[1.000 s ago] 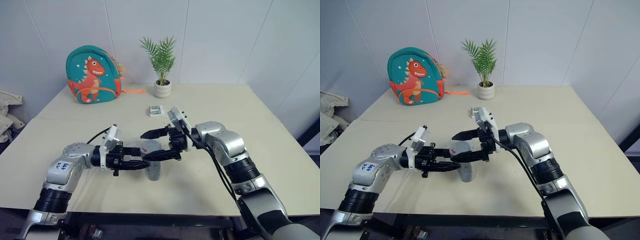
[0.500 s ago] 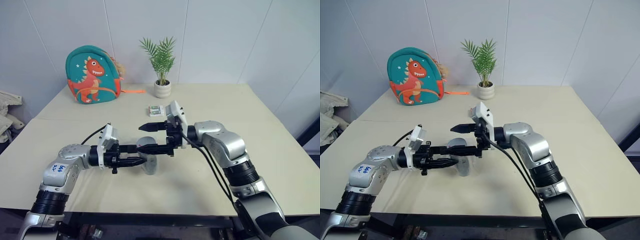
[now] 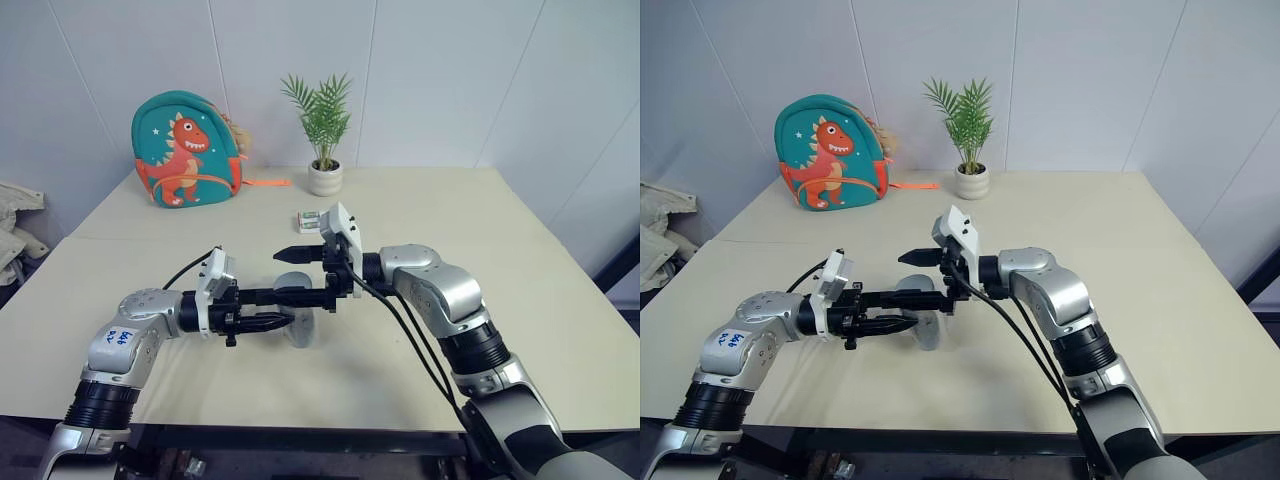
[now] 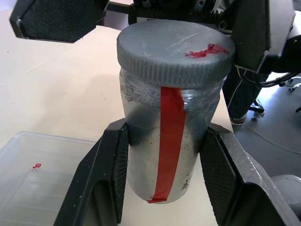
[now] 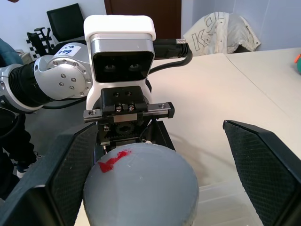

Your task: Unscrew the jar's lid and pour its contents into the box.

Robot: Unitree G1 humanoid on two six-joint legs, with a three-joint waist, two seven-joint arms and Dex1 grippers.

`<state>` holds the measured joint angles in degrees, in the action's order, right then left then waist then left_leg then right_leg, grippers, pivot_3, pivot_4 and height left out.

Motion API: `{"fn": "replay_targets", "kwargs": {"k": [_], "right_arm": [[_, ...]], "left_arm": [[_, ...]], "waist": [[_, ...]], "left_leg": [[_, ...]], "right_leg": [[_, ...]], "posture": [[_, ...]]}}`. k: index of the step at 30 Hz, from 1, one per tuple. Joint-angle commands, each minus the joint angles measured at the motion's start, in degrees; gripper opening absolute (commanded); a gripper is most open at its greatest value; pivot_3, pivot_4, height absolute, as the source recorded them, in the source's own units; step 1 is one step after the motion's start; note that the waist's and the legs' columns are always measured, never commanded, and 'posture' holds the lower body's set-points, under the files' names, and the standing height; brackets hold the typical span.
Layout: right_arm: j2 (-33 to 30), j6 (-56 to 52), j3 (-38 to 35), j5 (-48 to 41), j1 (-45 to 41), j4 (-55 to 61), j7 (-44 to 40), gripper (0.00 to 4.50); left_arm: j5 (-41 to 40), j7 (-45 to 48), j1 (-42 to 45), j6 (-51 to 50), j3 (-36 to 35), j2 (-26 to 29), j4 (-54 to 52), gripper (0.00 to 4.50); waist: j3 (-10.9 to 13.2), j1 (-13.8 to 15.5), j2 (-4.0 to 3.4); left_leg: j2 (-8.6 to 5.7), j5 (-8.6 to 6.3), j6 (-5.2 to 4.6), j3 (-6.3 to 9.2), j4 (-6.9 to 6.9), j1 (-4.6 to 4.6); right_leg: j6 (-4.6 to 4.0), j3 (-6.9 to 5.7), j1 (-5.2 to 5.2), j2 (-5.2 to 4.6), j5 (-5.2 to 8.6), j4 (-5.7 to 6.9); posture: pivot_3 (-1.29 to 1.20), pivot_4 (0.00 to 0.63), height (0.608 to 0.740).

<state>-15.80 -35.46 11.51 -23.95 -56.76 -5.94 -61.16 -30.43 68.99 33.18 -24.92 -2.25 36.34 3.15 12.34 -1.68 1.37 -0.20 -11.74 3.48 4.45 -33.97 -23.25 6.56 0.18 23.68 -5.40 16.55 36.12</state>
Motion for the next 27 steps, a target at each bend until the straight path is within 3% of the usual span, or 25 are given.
{"fn": "replay_targets", "kwargs": {"k": [1,21,27], "right_arm": [[-2.7,1.7,-1.9,0.2,-1.6,-0.4,-1.5,4.47],[-11.1,4.7,-5.6,0.5,-1.7,-8.0,-6.2,4.47],[-9.3,-2.0,-9.7,-6.3,-3.2,-4.3,-5.3,4.47]], "left_arm": [[-1.1,0.2,0.1,0.9,-1.6,0.2,-1.5,1.87],[-1.8,-0.5,-0.2,0.9,-2.1,-0.1,-2.3,1.87],[-1.5,-0.5,0.2,1.2,-2.3,-0.2,-1.7,1.87]], "waist": [[0.0,0.0,0.0],[0.0,-0.2,0.0],[0.0,0.0,0.0]], "left_leg": [[0.0,0.0,-0.01,0.0,0.0,0.0],[0.02,-0.05,-0.08,-0.19,0.0,0.02],[0.02,-0.05,-0.08,-0.21,-0.04,0.01]], "right_leg": [[0.0,0.0,0.0,0.0,0.0,0.0],[0.02,0.11,0.02,0.0,-0.01,-0.05],[0.06,0.13,0.02,0.0,-0.03,-0.06]], "posture": [[0.0,0.15,0.74],[0.0,0.15,0.74],[0.0,0.15,0.74]]}}
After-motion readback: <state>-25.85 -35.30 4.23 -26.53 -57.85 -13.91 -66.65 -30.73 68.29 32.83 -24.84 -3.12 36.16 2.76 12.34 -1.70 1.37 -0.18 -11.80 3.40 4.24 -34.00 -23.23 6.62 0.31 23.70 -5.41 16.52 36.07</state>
